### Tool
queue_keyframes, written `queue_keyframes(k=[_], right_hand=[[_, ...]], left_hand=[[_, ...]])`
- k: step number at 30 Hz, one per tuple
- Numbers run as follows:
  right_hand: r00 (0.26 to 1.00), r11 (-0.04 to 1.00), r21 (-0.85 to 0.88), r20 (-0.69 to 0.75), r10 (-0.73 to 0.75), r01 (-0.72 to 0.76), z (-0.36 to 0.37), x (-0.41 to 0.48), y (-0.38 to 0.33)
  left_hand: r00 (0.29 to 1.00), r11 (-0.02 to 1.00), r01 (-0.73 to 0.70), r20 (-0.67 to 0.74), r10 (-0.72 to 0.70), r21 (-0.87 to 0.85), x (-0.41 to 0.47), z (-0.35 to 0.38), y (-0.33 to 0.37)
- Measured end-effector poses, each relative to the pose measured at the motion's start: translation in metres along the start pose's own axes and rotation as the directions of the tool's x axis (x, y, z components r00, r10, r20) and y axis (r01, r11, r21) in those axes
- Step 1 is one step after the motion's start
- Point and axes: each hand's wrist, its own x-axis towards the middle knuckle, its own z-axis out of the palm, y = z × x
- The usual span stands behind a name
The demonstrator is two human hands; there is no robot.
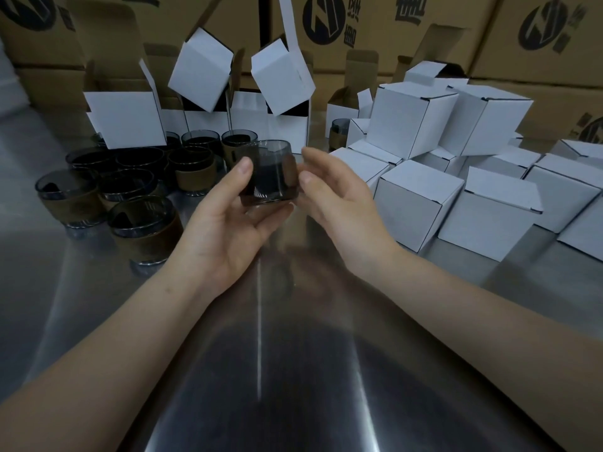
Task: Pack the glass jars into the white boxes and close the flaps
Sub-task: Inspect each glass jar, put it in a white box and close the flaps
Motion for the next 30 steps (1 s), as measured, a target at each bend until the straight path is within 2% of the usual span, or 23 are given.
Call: queue_keyframes(k=[3,6,9,12,14,17,20,22,26,30], right_hand=[[0.985,0.982,0.133,0.130,0.114,-0.131,-0.0033,0.0026,0.0011],[0.953,0.960,0.221,0.284,0.103,-0.170,-0.0046,0.0011,0.0018],[0.924,0.944,0.256,0.369,0.102,-0.207,-0.0033,-0.0007,0.0023],[0.931,0.944,0.261,0.348,0.105,-0.204,-0.0031,0.0000,0.0038],[0.957,0.957,0.231,0.271,0.108,-0.174,-0.0041,0.0016,0.0054],[0.984,0.976,0.166,0.135,0.116,-0.138,-0.0029,0.0020,0.0076],[0.990,0.981,0.150,0.092,0.107,-0.120,-0.0030,0.0004,0.0087],[0.989,0.985,0.130,0.105,0.101,-0.115,-0.0041,0.0000,0.0082],[0.977,0.982,0.135,0.188,0.102,-0.128,-0.0070,0.0034,0.0053],[0.955,0.986,0.082,0.273,0.118,-0.145,-0.0073,0.0043,0.0063]], left_hand=[[1.000,0.998,0.015,-0.008,-0.016,-0.064,0.0002,-0.0021,0.0025],[0.999,0.996,0.042,-0.028,-0.044,-0.083,0.0014,-0.0043,0.0033],[0.996,0.997,0.073,-0.047,-0.073,-0.004,0.0029,-0.0037,0.0018],[0.994,0.993,0.071,-0.088,-0.062,0.099,0.0050,-0.0048,-0.0006],[0.994,0.987,0.049,-0.102,-0.033,0.153,0.0053,-0.0052,-0.0014],[0.999,0.984,0.043,-0.036,-0.038,0.170,0.0026,-0.0021,-0.0025],[0.998,0.987,0.036,0.049,-0.044,0.159,0.0003,0.0034,-0.0029],[0.997,0.992,0.032,0.069,-0.041,0.126,0.0000,0.0046,-0.0028],[0.996,0.995,0.073,0.047,-0.070,-0.063,0.0012,0.0024,-0.0015],[0.994,0.991,0.107,0.010,-0.106,-0.083,0.0017,0.0018,-0.0017]])
